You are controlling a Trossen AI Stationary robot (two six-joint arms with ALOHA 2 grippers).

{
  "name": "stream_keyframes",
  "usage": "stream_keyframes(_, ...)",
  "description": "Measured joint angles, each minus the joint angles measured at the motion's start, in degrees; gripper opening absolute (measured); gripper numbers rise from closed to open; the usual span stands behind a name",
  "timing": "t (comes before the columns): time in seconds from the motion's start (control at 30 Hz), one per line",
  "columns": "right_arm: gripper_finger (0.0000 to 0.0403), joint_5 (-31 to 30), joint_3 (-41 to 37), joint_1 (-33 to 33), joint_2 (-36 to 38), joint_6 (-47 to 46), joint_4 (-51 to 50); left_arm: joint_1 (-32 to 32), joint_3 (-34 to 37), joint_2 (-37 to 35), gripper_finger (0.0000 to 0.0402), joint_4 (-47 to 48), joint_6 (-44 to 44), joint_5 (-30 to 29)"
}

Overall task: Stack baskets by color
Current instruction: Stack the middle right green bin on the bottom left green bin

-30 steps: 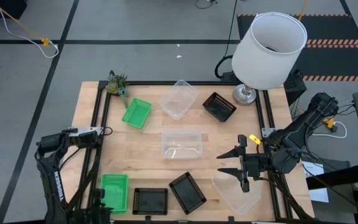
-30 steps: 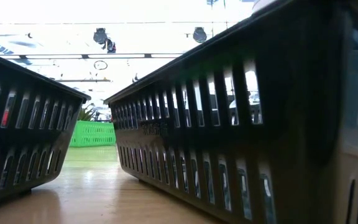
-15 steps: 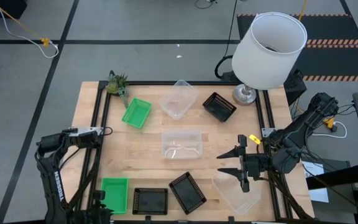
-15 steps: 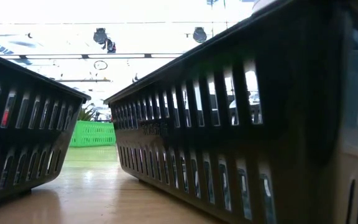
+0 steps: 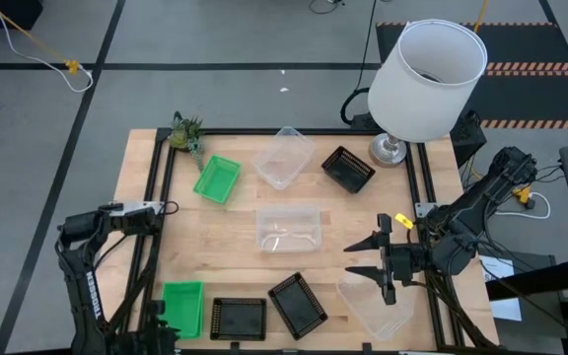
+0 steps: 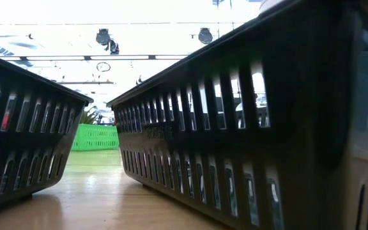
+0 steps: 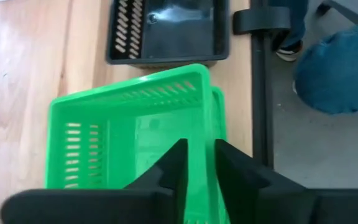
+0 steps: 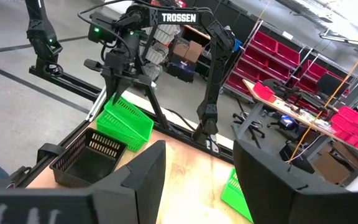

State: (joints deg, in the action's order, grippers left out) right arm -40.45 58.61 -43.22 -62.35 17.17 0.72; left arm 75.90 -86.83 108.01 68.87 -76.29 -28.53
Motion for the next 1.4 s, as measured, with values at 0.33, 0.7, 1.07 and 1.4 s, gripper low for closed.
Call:
stream_keyframes(0.33, 0.018, 0.0, 0.0, 0.0, 0.0, 0.02, -0.15, -0.11, 0.0, 0.0, 0.0128, -1.54, -3.84, -1.08)
stream_keyframes(0.7, 0.018, 0.0, 0.0, 0.0, 0.0, 0.02, -0.14, -1.14, 0.0, 0.0, 0.0018, -3.01, -5.55, -6.41)
stream_keyframes(1.07, 0.018, 0.0, 0.0, 0.0, -0.02, 0.02, -0.19, -11.54, 3.31, 0.0, 0.0031, 11.29, -9.17, 4.31)
stream_keyframes(1.4, 0.018, 0.0, 0.0, 0.0, -0.02, 0.07, -0.87, -16.71, 7.11, 0.0, 0.0007, 14.72, -3.28, 12.28)
